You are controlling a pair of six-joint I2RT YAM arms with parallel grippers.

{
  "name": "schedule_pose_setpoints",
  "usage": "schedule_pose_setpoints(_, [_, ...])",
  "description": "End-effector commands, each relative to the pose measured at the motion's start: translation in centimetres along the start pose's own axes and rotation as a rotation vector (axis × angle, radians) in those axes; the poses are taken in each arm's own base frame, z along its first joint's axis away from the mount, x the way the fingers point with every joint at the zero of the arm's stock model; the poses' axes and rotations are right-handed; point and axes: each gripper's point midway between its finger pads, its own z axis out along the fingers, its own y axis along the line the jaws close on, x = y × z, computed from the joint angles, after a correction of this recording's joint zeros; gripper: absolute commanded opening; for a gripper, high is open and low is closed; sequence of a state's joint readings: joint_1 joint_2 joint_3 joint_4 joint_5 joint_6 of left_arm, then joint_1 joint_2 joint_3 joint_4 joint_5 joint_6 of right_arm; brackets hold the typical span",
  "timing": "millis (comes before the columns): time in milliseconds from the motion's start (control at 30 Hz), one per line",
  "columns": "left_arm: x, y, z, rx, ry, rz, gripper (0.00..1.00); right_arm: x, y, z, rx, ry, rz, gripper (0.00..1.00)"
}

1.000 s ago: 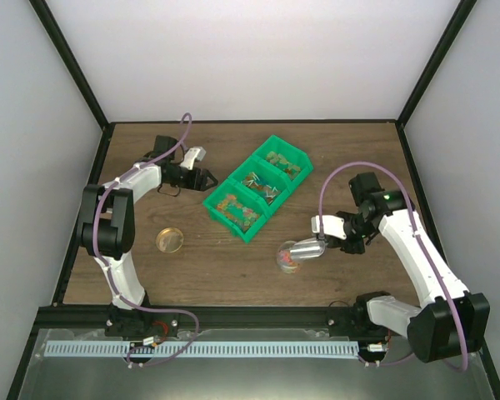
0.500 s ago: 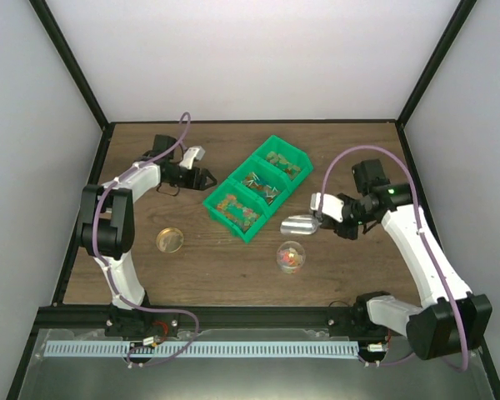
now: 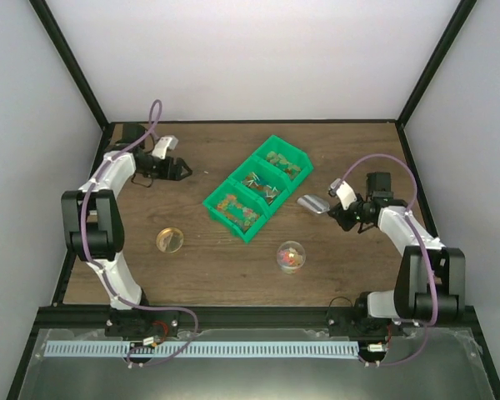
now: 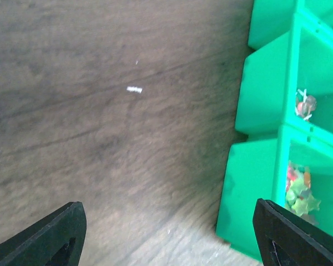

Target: Pack the candies

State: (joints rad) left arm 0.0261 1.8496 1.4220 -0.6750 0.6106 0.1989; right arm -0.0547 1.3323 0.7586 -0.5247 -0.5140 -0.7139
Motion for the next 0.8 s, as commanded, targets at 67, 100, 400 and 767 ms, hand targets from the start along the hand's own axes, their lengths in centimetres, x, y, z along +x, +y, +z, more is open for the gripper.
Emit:
schedule_pose_setpoints(67, [4.2,1.0,-2.6,-0.044,0.121,0.039,0.86,-1.8,-2.6,1.6,0.061,-0.131,0.032,0.01])
schedule_pose_setpoints(100, [5.0,1.3,-2.8,-0.051,0.138,0.042,0.87,-1.4,-2.5,2.0,0.056,-0.123,0.027,0.02])
schedule_pose_setpoints(400, [10.6,4.7,-4.4,-0.148,0.309,0.138,0.87,3.1,-2.1,4.5,0.011,-0.004,-0.001,0.13])
schedule_pose_setpoints(767, [14.3,6.2,-4.8,-0.175,0.422,0.201,0.92,4.5,-0.7,3.6,-0.028,0.038,-0.027,0.43])
